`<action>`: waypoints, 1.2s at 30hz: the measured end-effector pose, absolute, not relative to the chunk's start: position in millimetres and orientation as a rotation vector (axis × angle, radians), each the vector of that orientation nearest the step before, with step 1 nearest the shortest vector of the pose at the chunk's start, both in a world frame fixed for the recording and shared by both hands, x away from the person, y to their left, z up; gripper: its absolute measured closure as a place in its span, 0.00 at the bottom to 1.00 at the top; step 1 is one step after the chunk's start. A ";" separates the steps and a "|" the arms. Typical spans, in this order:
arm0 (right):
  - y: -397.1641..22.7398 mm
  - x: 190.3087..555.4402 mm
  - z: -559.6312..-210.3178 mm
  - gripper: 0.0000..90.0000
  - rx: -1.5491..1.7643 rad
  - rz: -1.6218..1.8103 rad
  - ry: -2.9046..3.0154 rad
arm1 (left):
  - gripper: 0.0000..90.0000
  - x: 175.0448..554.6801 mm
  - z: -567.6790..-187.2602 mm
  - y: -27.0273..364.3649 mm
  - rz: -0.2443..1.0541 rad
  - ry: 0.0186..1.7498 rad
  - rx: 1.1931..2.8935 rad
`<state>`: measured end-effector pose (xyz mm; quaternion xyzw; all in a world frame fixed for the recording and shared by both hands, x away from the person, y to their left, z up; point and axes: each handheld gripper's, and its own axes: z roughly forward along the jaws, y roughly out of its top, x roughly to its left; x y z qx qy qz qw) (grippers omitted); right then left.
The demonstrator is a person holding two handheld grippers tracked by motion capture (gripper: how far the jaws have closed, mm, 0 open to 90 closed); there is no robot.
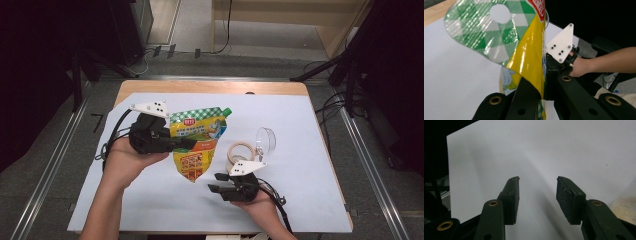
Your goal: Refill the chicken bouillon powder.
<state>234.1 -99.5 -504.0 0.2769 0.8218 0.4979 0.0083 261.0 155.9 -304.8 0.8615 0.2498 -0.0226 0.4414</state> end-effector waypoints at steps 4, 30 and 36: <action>-94.9 240.3 -500.8 0.65 0.886 1.593 2.552 | 1.00 255.6 -304.8 148.0 -0.062 0.588 2.164; -87.7 231.1 -494.3 0.75 0.731 1.592 2.427 | 1.00 252.2 -315.8 131.3 -0.213 0.602 2.191; -75.7 217.7 -491.8 0.74 0.612 1.524 2.466 | 0.99 259.8 -321.0 134.3 -0.213 0.706 2.149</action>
